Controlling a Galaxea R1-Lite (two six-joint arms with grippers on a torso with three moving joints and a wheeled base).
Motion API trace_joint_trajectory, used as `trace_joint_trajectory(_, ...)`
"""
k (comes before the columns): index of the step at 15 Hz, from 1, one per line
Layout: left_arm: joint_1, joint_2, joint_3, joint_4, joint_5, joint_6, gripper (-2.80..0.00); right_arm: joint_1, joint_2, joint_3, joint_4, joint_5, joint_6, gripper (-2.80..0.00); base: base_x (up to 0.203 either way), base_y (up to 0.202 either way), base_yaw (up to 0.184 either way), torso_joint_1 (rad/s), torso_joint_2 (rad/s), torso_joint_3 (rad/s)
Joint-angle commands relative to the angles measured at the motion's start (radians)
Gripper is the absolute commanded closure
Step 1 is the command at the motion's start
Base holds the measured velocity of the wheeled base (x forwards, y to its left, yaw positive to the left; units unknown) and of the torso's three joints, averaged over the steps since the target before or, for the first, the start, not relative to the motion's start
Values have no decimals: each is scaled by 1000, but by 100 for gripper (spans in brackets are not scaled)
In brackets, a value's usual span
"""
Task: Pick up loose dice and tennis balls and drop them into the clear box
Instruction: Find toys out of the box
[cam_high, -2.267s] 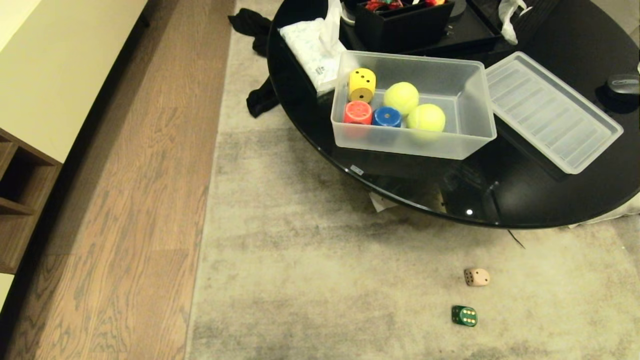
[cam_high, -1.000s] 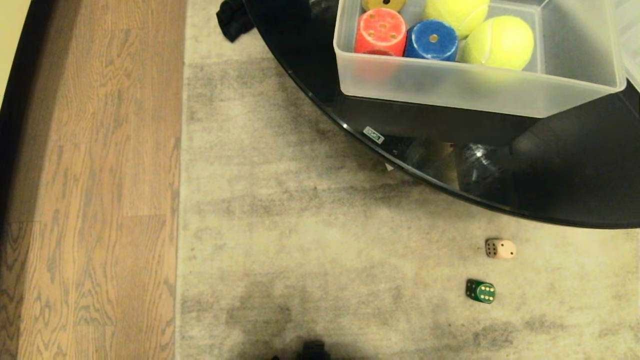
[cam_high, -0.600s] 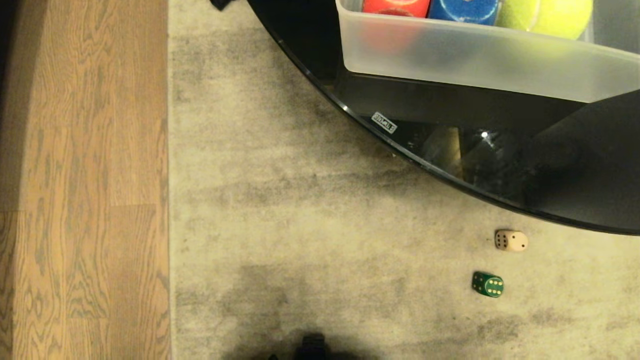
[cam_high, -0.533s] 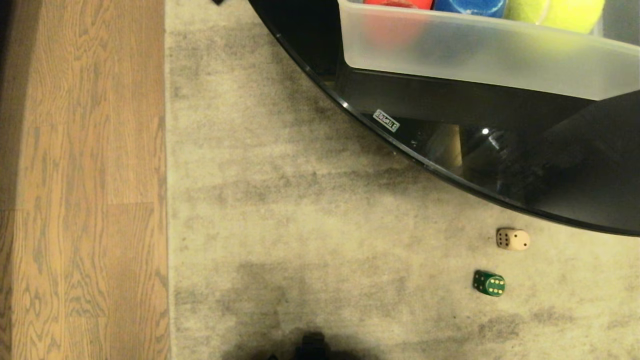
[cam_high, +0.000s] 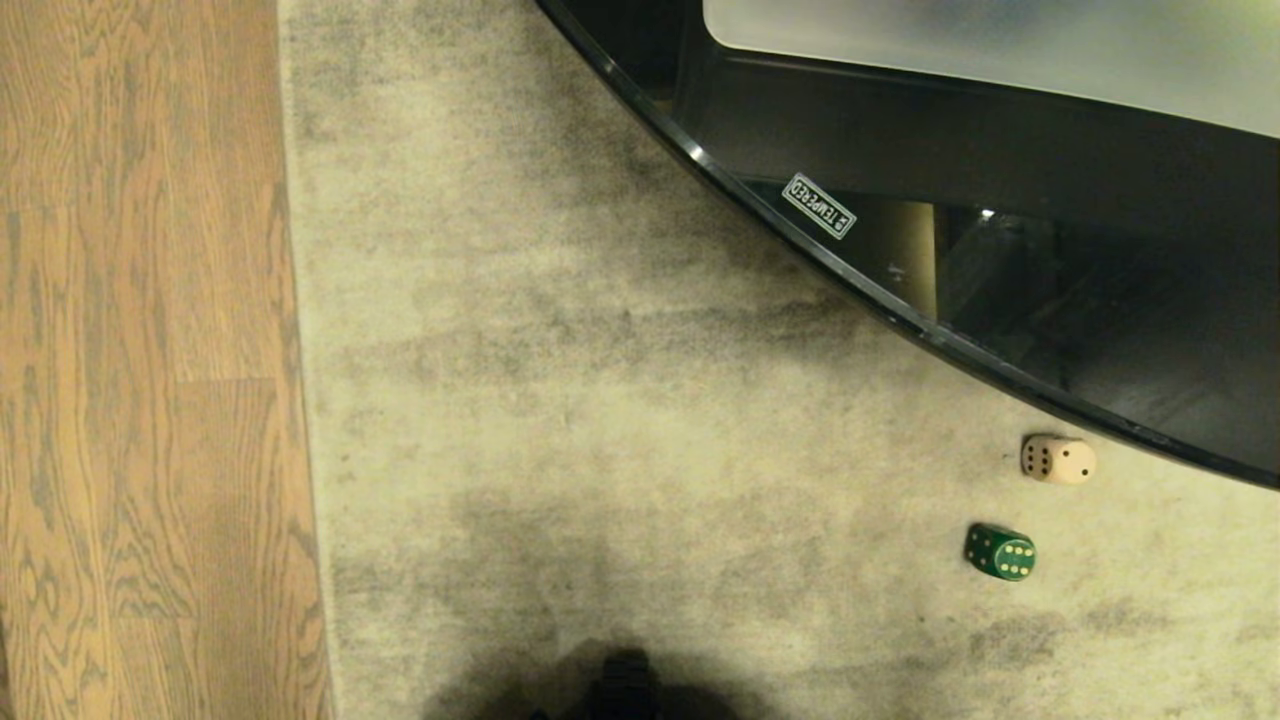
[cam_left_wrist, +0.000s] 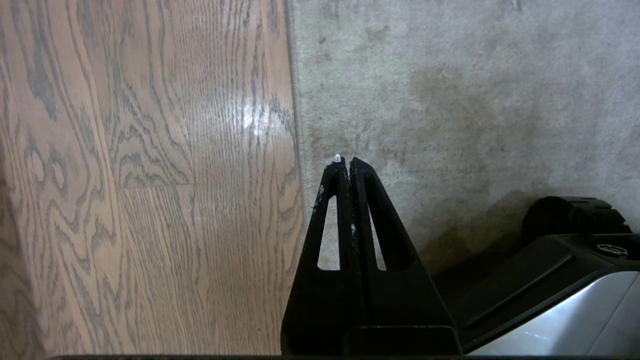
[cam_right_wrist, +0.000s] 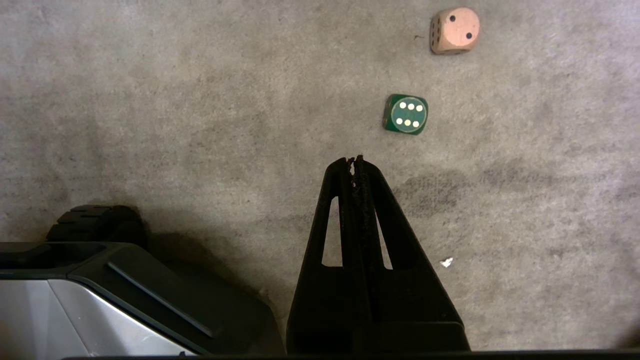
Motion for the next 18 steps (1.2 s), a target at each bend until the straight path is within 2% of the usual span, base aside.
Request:
trace_joint_trajectory(1,0,1,3,2,0,0,0,0,0,0,0,0,-1,0,0,0,0,-2,3,-42)
trace_joint_trajectory(10,0,1,3,0,0,2,0,0,0,-1,-1,0,-7,0,0,0,0,1,2,-13)
trace_joint_trajectory(12,0,1,3,0,0,0,0,0,0,-12,1,0,-34,0,0,0,0,0,0,0)
trace_joint_trajectory(15,0,1,3,2,0,2,0,1,19,-106,60,3,-45,0,0,0,0,0,0,0)
trace_joint_trajectory(18,0,1,3,2,0,2,0,1,156,-321,143,21,-45,0,0,0,0,0,0,0)
